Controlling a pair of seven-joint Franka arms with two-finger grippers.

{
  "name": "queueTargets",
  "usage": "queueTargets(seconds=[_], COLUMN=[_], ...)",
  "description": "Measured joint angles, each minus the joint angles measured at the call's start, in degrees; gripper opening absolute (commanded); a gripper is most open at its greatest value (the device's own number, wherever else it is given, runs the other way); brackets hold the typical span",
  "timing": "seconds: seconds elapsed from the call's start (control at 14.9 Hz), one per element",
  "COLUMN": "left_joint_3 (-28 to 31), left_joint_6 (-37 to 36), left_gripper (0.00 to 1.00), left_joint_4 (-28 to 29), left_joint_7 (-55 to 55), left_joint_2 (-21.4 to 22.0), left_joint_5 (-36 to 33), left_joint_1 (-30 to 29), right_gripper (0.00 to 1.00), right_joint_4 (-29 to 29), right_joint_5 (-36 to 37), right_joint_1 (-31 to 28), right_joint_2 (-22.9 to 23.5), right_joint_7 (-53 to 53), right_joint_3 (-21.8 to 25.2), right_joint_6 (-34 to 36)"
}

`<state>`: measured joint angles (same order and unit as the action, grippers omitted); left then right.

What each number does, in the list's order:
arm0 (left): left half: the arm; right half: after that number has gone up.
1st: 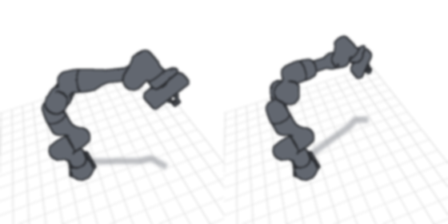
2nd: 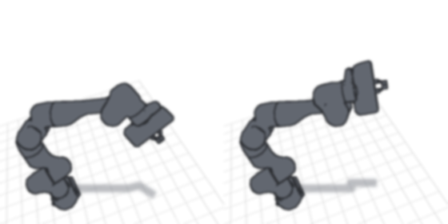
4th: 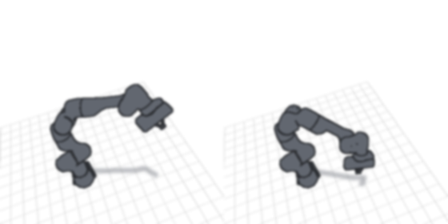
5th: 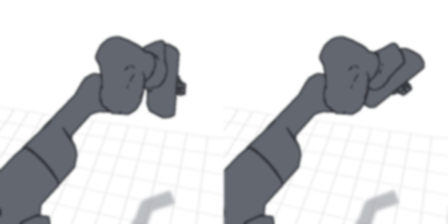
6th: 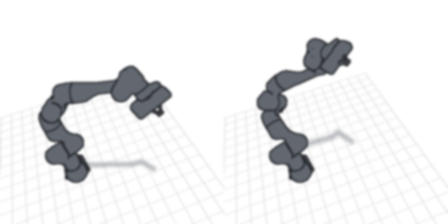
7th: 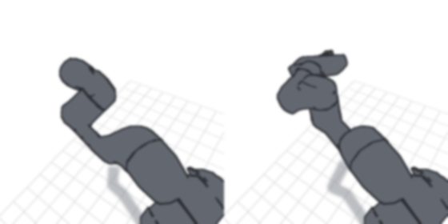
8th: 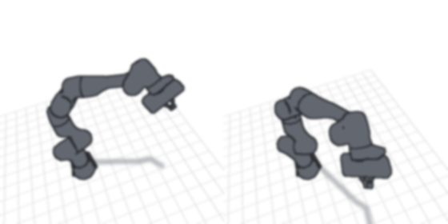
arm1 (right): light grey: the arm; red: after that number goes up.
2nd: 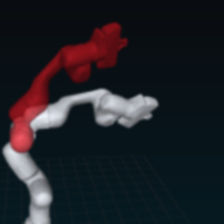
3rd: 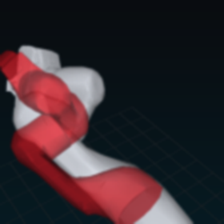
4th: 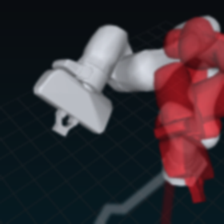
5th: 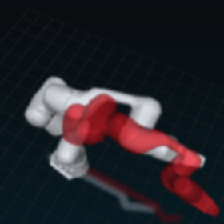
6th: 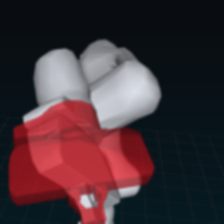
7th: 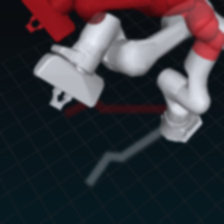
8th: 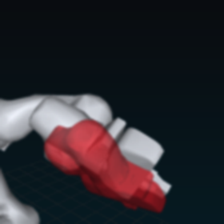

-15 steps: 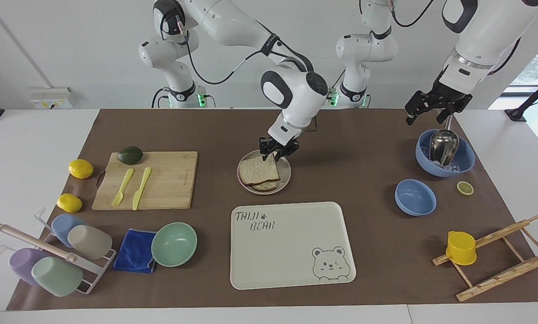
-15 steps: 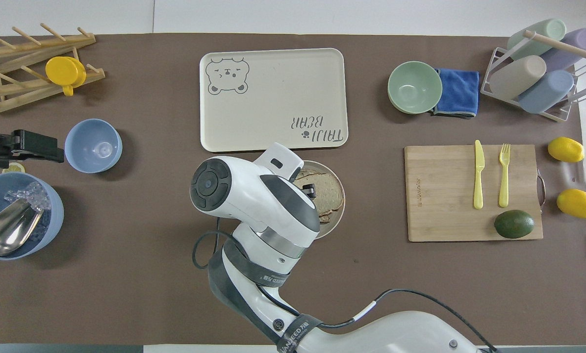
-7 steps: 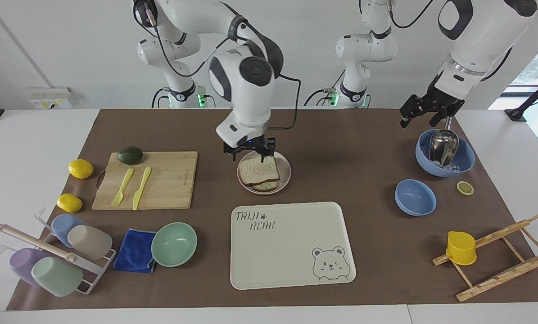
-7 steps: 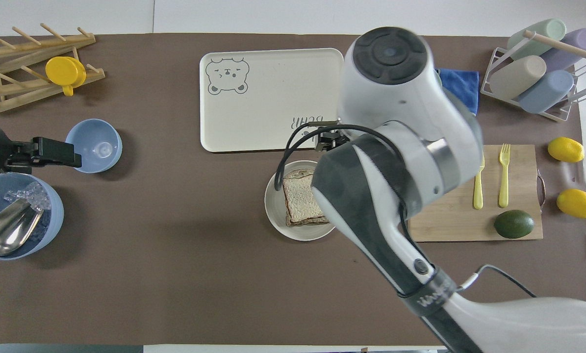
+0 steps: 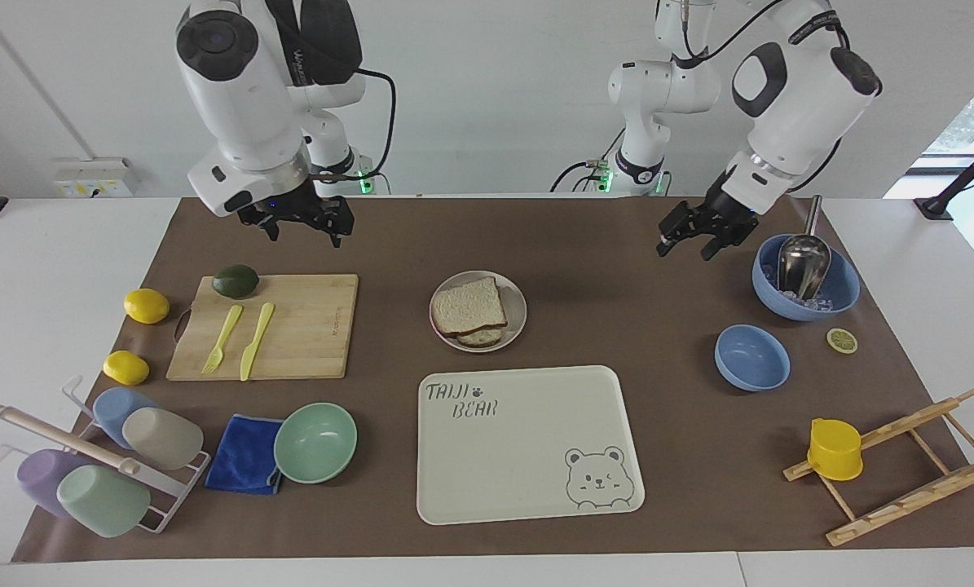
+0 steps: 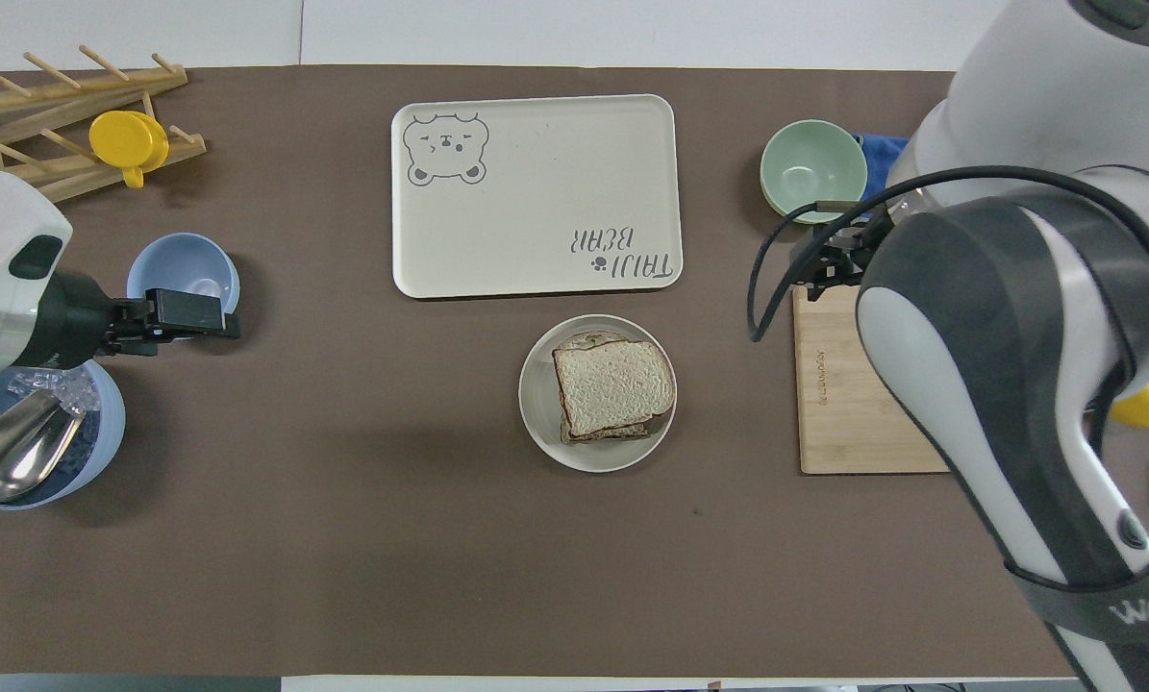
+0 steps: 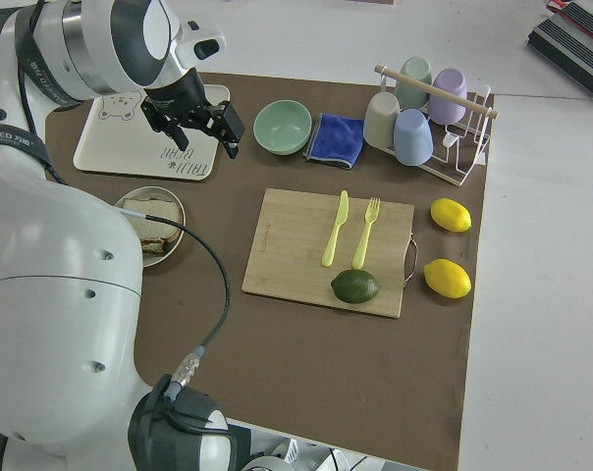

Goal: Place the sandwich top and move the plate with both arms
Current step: 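Withdraw the right gripper while the left gripper reaches the plate, then grasp the white plate rim with the left gripper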

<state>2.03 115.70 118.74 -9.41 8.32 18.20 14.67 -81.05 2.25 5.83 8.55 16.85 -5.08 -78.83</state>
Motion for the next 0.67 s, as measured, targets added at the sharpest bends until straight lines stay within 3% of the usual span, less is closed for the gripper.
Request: queueTargets(seconds=[0.27, 0.47, 0.67], left_joint_3=[-0.5, -0.5, -0.5], left_joint_6=[12.4, 21.1, 27.9], left_gripper=[1.00, 1.00, 1.00], left_joint_4=[7.1, 8.5, 9.4], left_joint_7=[-8.2, -13.0, -14.8], left_joint_2=[-2.2, -7.9, -12.9], left_joint_5=[0.2, 0.2, 0.2], left_joint_1=[11.8, 18.7, 21.9], right_gripper=[1.00, 1.00, 1.00], right_joint_4=[-4.9, -10.2, -12.8], right_joint_5=[0.0, 0.0, 0.0], right_joint_1=[-2.0, -2.1, -1.9], right_joint_2=[-4.3, -7.7, -9.1], right_joint_7=[-7.7, -10.0, -11.6], right_joint_3=[1.6, 3.3, 4.8], right_joint_6=[0.3, 0.2, -0.9])
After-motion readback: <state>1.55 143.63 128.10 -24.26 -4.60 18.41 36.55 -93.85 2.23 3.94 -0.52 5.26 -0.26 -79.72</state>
